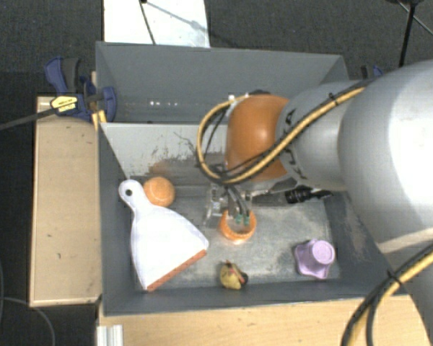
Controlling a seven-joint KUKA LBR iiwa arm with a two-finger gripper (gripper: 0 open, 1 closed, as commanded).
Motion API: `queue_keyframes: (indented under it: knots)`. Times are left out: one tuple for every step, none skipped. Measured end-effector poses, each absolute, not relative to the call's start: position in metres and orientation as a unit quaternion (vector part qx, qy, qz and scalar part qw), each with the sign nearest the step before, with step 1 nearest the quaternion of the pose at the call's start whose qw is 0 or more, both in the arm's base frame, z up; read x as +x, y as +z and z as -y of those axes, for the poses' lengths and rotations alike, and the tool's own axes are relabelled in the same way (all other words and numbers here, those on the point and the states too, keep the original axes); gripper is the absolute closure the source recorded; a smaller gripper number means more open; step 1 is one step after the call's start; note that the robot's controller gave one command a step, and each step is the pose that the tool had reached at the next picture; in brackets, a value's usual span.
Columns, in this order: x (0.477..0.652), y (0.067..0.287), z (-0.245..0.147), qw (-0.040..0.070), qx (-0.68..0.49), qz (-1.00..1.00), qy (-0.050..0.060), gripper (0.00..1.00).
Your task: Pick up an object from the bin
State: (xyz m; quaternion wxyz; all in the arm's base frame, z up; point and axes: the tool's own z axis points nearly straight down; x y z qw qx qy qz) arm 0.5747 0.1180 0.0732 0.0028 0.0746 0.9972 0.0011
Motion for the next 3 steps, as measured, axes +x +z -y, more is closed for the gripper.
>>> queue_keyframes:
  knots:
    - [0.588, 0.08, -0.116, 0.002, 0.075, -0.997, 0.001, 1.0]
    - [0.565, 0.089, -0.112, 0.002, 0.074, -0.997, 0.0, 1.0]
    - [0.547, 0.107, -0.074, 0.0, 0.001, -1.0, 0.001, 1.0]
